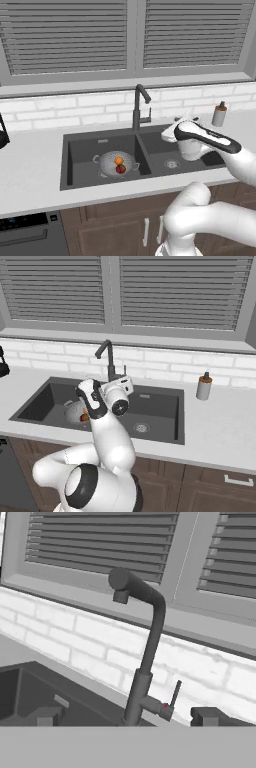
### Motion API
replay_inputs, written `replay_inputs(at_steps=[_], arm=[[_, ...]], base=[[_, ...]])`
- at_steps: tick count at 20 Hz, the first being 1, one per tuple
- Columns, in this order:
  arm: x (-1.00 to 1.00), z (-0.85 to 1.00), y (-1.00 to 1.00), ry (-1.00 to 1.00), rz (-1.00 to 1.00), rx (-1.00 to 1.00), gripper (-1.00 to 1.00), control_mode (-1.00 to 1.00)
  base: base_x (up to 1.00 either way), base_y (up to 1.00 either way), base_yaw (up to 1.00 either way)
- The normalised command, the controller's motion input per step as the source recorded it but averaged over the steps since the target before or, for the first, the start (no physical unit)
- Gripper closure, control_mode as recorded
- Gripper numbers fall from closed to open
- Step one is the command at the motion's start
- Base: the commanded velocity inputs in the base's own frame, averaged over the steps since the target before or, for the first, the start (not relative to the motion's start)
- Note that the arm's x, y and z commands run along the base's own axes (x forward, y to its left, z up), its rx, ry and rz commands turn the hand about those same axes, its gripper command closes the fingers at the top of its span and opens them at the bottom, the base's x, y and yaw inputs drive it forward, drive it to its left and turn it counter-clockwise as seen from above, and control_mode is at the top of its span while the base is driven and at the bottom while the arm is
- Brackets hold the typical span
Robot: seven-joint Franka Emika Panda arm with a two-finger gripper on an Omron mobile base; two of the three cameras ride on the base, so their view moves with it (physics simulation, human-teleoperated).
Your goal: Put the colander in the sink, put the mango, tangerine in the colander, and turn on the sink faucet and pour water over the colander.
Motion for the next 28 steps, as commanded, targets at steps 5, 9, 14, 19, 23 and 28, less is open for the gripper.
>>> replay_inputs(at_steps=[5, 9, 14, 19, 23, 28], arm=[[0.06, 0.64, -0.04, 0.04, 0.07, -0.07, -1.0, -1.0], [-0.01, 0.72, -0.03, 0.23, 0.0, -0.05, -1.0, -1.0], [-0.03, 0.52, -0.21, 0.07, 0.03, -0.08, -1.0, -1.0], [-0.12, 0.46, -0.28, -0.14, 0.14, -0.08, -1.0, -1.0], [-0.18, 0.24, -0.31, -0.28, 0.29, -0.01, -1.0, -1.0], [-0.02, 0.05, -0.08, -0.43, 0.51, 0.0, -1.0, -1.0]], base=[[0.0, 0.0, 0.0], [0.0, 0.0, 0.0], [0.0, 0.0, 0.0], [0.0, 0.0, 0.0], [0.0, 0.0, 0.0], [0.0, 0.0, 0.0]])
